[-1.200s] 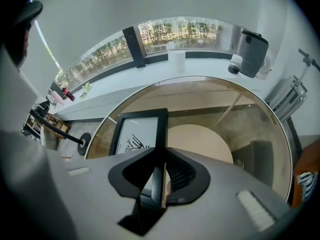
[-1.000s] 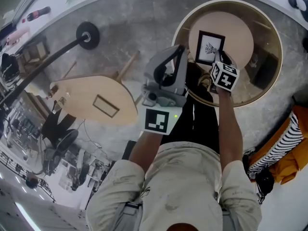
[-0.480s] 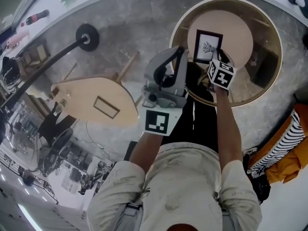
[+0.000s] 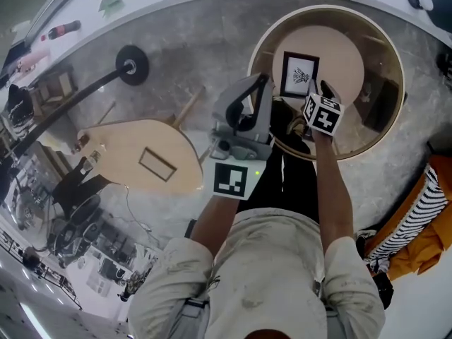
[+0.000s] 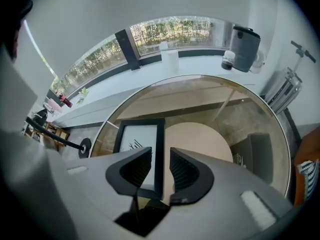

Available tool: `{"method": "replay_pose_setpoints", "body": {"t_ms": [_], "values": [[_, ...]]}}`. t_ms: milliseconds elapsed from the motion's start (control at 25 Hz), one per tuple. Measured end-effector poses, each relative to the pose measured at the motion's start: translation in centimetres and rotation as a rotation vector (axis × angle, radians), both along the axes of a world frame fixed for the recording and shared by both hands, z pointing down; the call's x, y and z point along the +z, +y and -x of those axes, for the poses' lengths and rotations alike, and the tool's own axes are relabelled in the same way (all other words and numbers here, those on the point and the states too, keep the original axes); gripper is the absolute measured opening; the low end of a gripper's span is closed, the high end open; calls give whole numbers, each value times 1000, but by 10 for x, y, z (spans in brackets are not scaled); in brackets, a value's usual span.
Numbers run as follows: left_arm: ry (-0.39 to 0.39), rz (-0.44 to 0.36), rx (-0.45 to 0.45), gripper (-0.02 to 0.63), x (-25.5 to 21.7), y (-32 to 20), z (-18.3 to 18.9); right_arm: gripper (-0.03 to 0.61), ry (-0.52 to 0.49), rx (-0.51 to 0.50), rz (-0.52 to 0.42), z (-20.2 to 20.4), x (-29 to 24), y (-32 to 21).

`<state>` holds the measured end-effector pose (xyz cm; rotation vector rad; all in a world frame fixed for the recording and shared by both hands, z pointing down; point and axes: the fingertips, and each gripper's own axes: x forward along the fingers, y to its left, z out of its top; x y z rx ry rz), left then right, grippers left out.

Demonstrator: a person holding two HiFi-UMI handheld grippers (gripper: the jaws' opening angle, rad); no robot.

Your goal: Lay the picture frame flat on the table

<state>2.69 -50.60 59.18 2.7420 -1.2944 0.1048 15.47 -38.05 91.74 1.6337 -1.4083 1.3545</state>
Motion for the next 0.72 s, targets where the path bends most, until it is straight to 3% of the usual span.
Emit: {"method": "replay_pose_setpoints", "body": {"t_ms": [440, 720], "values": [[48, -64, -10, 3, -64, 23, -12, 120, 3, 1, -106, -8, -70, 8], [30, -104, -20, 3, -108, 53, -18, 121, -1, 1, -210, -13, -134, 22]]}}
